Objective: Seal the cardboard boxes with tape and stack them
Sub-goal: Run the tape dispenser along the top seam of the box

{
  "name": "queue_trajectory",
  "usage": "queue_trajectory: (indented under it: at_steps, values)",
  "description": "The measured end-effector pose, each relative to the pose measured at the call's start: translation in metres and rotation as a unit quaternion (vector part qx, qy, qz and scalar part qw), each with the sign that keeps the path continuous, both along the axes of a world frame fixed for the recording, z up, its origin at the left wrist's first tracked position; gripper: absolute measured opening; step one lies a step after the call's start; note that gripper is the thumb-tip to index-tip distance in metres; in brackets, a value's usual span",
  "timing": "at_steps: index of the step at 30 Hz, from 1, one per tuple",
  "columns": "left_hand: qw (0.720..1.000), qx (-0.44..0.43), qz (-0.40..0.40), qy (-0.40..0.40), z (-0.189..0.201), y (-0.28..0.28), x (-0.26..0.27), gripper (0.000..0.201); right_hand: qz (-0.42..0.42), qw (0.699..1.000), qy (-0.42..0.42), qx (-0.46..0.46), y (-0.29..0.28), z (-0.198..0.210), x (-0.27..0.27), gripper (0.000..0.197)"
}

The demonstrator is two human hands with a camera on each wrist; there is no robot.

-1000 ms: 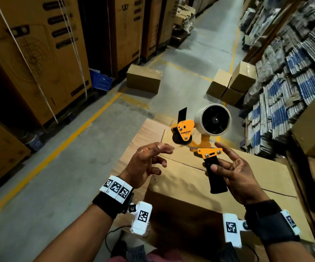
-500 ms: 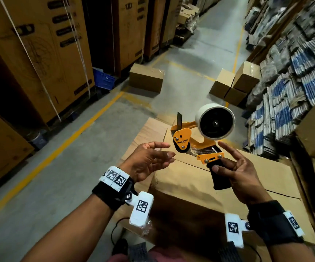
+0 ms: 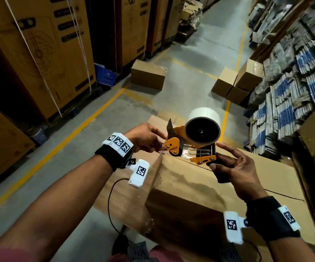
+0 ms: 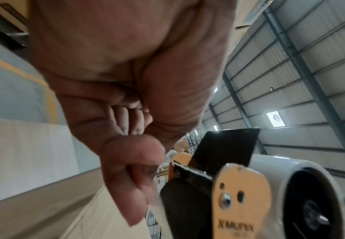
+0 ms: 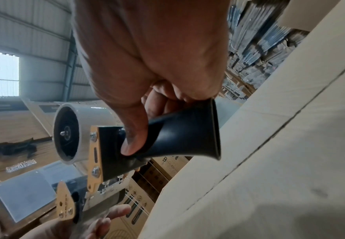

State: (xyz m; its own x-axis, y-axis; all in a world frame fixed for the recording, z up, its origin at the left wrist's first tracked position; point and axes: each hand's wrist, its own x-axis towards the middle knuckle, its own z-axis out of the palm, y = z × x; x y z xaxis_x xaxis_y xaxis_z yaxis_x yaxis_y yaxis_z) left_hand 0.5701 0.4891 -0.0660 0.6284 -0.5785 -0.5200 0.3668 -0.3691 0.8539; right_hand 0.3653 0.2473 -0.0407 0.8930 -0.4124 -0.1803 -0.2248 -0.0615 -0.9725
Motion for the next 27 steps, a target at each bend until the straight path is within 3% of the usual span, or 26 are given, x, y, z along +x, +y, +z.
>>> queue_trajectory:
  at_steps: [4,14,19,27]
  values:
    - [0.999,0.042,0.028,-0.015,-0.014,0.011,0.024,0.030,-0.010,0.999,0.014,-0.038,-0.018,0.002,-0.001,0.063]
    - [0.999,0.026,0.007,0.017,-0.045,0.017,0.035,0.039,-0.014,0.998,0.053,-0.030,-0.033,-0.015,-0.003,0.063]
    - [0.997,0.031,0.022,-0.074,-0.060,0.011,0.028,0.052,-0.020,0.997,0.063,-0.030,-0.040,-0.022,-0.001,0.065]
    - [0.995,0.067,0.015,-0.076,-0.072,0.005,0.030,0.049,-0.010,0.996,0.080,-0.043,-0.042,-0.028,0.003,0.065]
